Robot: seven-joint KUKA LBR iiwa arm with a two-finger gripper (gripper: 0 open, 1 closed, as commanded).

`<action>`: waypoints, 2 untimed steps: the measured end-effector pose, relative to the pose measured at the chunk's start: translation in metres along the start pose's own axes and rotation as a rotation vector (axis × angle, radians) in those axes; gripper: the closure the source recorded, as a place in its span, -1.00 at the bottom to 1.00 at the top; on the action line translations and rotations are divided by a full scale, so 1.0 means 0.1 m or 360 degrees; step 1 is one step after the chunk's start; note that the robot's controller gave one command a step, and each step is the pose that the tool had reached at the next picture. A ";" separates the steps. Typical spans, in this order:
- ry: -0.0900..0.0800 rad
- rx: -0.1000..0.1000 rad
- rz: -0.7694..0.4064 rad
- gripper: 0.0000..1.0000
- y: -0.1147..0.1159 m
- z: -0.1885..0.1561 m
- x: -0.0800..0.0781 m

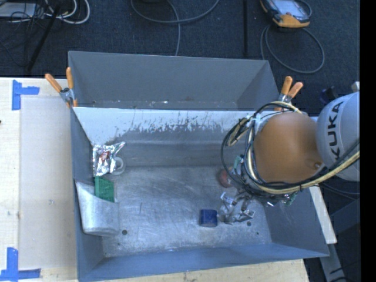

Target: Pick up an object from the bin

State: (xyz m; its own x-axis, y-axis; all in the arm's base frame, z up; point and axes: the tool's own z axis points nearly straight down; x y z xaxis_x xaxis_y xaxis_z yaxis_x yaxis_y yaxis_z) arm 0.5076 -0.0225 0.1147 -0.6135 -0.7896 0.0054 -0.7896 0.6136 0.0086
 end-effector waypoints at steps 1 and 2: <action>-0.0009 0.0010 0.0004 -1.00 -0.01 -0.05 -0.02; -0.0009 0.0009 -0.0157 -1.00 0.03 0.40 -0.30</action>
Offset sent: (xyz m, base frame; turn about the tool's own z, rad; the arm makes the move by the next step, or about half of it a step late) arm 0.0000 0.0000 0.0000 0.0000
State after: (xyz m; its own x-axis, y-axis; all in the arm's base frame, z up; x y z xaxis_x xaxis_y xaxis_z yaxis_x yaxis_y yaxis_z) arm 0.5228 0.0030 0.0741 -0.5330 -0.8461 -0.0008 -0.8461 0.5330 0.0033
